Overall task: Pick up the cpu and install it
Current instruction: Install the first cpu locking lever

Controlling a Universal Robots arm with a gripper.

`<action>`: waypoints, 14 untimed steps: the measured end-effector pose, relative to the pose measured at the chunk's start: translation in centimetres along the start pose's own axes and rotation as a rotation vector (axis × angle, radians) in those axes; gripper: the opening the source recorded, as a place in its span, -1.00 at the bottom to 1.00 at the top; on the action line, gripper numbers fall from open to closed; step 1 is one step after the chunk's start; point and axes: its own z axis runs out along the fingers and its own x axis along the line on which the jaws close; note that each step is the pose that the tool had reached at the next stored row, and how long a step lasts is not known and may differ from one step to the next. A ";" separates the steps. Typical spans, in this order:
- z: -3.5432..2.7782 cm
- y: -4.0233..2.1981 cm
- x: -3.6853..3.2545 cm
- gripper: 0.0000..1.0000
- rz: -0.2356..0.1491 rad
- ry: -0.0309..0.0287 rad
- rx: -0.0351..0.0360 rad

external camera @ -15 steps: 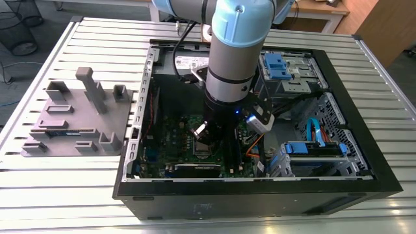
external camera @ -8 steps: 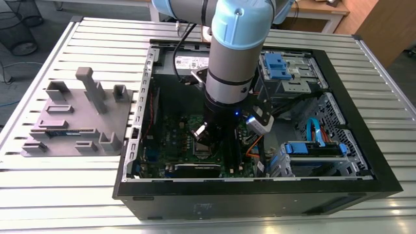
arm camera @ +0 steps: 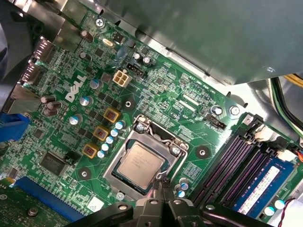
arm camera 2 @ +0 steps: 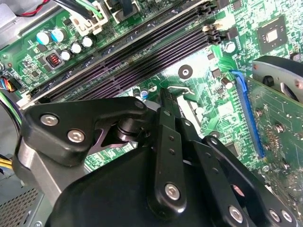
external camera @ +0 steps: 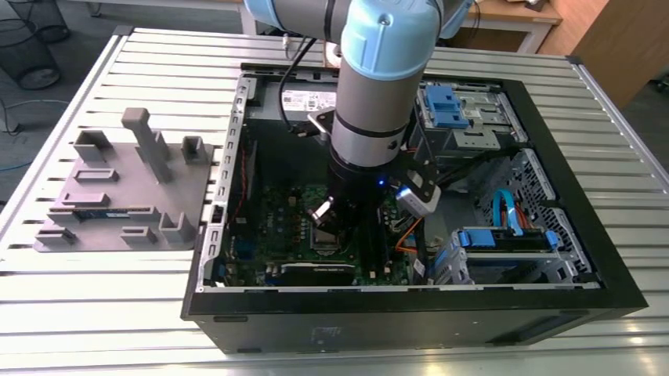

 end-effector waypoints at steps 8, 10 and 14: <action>0.02 -0.02 -0.01 -0.79 0.000 -0.0001 -0.0001; 0.04 -0.08 0.03 -0.79 0.000 -0.0003 -0.0004; 0.03 -0.17 -0.01 -0.79 0.000 -0.0002 -0.0002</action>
